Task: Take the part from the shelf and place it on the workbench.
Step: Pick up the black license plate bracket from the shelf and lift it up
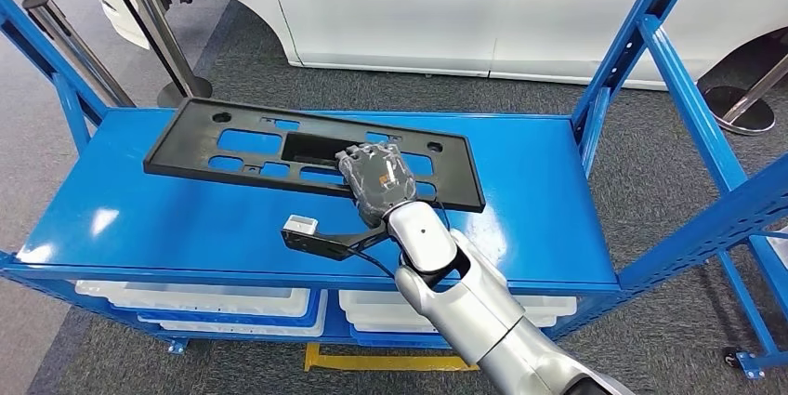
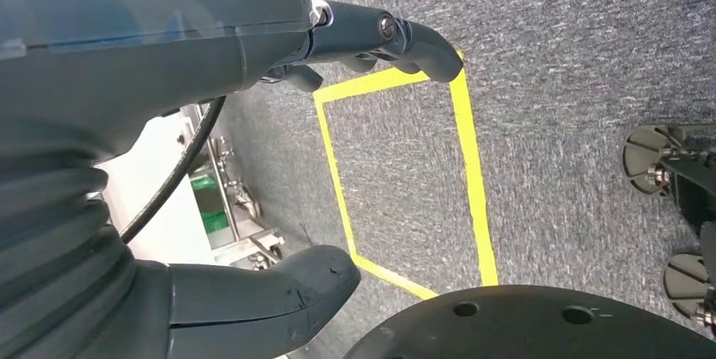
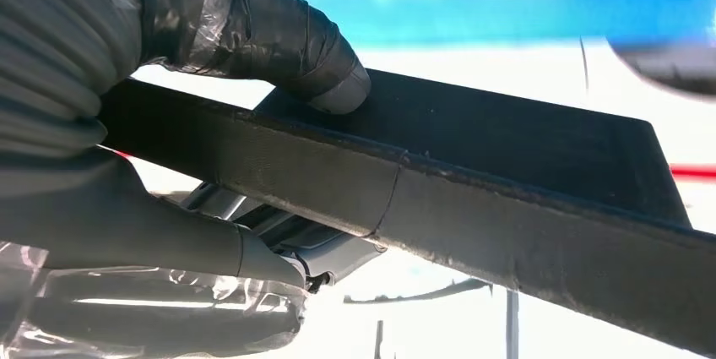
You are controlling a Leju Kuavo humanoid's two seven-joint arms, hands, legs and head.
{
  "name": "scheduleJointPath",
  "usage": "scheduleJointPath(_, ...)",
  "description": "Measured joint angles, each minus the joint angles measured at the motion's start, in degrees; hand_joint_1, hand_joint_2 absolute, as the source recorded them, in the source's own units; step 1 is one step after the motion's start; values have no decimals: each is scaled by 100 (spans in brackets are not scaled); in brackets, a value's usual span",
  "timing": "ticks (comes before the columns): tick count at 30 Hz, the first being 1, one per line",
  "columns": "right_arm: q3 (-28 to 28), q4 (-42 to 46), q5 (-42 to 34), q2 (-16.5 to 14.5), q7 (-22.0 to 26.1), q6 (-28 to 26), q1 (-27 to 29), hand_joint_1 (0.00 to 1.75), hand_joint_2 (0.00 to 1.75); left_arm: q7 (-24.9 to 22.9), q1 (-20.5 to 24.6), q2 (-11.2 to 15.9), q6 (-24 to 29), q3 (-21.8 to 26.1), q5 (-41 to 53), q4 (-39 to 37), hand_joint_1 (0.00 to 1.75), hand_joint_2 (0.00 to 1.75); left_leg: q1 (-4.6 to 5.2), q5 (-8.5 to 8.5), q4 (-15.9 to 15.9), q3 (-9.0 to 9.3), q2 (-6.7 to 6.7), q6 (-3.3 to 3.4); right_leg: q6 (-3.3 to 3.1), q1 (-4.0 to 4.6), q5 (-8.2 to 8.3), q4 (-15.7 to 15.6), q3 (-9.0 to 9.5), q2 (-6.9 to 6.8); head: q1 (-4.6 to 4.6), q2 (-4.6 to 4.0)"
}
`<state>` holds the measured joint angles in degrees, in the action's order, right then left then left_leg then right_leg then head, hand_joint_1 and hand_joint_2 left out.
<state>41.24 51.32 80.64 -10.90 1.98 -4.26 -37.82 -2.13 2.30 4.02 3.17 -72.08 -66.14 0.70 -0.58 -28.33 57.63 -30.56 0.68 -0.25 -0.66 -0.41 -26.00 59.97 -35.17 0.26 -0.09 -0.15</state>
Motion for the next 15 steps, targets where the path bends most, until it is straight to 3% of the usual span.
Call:
scheduleJointPath(5, -20, 1001, 268, 271, -26, 38, 195, 175, 175, 101, -23, 10, 46, -118, -4, -20, 0, 175, 12, -5, 6, -2, -1, 7, 5, -16, 3, -6, 0, 1, 0, 0)
scheduleJointPath(10, -39, 1435, 307, 404, -39, 56, 281, 175, 175, 120, -28, 23, 53, -203, -3, -43, 0, 175, 32, -13, 30, -12, 0, 23, 29, -36, 16, -7, 0, 2, 0, 0)
scheduleJointPath(15, -40, 1580, 400, 478, -39, 47, 307, 175, 175, 140, -33, 44, 59, -232, 10, -47, 0, 175, 33, 28, 44, -36, 2, 98, 114, -38, 67, -31, 7, 6, 0, 0)
